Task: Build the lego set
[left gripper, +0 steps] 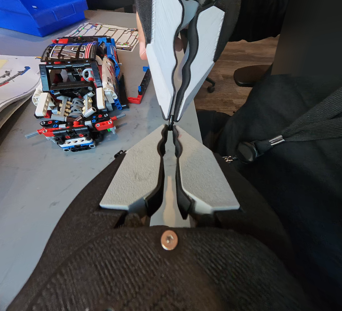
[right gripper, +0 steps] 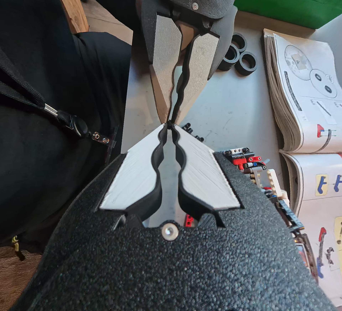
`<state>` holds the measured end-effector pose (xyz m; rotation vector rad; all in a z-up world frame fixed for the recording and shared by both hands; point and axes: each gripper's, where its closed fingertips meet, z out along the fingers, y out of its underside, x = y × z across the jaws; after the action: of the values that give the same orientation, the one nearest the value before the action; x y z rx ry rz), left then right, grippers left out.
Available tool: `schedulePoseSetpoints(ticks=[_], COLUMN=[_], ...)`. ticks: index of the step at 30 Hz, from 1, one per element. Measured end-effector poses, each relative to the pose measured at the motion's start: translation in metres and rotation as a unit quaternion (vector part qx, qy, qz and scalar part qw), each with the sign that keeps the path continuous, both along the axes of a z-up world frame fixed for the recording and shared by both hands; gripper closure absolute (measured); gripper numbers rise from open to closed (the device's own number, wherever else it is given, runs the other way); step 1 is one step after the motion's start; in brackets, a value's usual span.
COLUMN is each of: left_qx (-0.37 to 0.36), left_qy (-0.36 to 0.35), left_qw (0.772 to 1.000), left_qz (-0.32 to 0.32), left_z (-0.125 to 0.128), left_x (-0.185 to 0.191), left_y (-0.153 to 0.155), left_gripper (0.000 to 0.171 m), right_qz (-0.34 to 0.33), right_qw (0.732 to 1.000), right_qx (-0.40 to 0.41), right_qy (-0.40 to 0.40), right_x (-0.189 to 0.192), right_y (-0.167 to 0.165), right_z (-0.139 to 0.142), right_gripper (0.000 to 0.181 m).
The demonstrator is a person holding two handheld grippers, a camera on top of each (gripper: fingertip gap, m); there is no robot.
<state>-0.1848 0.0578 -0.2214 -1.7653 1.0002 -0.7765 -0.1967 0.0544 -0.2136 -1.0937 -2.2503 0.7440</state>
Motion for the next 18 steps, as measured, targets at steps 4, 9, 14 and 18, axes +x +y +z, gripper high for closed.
schedulePoseSetpoints(ticks=[4,9,14,18], left_qx=[-0.006,-0.017,-0.039,-0.071], left_qy=[0.006,0.018,0.062,0.104], left_qw=[1.000,0.999,0.994,0.988], left_qz=[0.020,0.046,0.086,0.089], left_z=[-0.002,-0.006,-0.019,-0.040], left_x=[-0.004,-0.012,-0.032,-0.038], left_y=[0.005,0.012,0.022,0.026], left_gripper=[0.169,0.161,0.149,0.147], right_qz=[-0.029,-0.075,-0.131,-0.159], right_qw=[1.000,0.997,0.989,0.983], right_qx=[-0.012,-0.025,-0.043,-0.061], right_qy=[-0.004,-0.020,-0.044,-0.070], right_x=[-0.003,-0.005,-0.005,-0.008], right_y=[0.005,0.016,0.032,0.039], right_z=[-0.002,-0.009,-0.021,-0.033], right_gripper=[0.178,0.178,0.178,0.178])
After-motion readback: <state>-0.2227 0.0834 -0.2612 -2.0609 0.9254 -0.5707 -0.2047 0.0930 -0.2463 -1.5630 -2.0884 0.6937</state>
